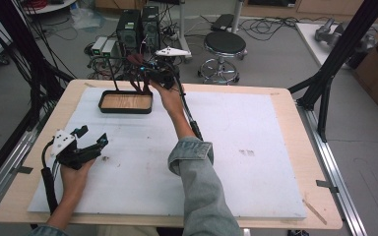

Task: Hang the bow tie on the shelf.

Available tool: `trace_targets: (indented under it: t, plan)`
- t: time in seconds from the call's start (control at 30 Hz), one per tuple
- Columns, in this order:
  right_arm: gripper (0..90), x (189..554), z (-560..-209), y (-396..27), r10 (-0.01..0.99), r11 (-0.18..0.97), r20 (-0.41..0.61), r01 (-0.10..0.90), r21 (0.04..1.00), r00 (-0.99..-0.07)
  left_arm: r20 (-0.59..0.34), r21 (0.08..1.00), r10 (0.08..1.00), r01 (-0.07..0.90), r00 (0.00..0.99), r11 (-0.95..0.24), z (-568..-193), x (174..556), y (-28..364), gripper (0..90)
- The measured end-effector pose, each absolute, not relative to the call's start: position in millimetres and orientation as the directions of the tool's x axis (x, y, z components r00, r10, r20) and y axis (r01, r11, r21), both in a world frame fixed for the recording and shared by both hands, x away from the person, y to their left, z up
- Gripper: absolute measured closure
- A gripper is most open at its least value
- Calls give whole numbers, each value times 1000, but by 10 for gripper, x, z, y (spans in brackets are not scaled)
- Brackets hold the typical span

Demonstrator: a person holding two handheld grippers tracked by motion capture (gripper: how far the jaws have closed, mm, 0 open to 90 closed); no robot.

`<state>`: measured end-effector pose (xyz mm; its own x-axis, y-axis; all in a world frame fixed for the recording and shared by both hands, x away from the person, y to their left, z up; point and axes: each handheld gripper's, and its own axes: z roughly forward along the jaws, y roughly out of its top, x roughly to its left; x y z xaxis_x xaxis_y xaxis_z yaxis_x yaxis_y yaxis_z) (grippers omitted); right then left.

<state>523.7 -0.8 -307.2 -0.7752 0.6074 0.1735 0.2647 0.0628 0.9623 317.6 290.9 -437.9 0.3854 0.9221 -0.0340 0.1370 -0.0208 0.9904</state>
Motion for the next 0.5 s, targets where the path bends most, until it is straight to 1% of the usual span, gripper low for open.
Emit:
trace_targets:
  t: [0.13, 0.3, 0.5]
  plan:
    - [764, 5287, -3080, -36, 613, 35, 192, 269, 962, -766, -32, 990, 922, 136, 387, -23, -4379, 3177, 2907, 195]
    - [764, 5358, -3089, -100, 648, 22, 205, 287, 958, -733, -35, 990, 921, 136, 388, -20, -4379, 3175, 2908, 195]
    - [763, 5401, -3134, -179, 686, 41, 209, 324, 945, -697, -35, 990, 920, 137, 389, -20, -4378, 3172, 2905, 195]
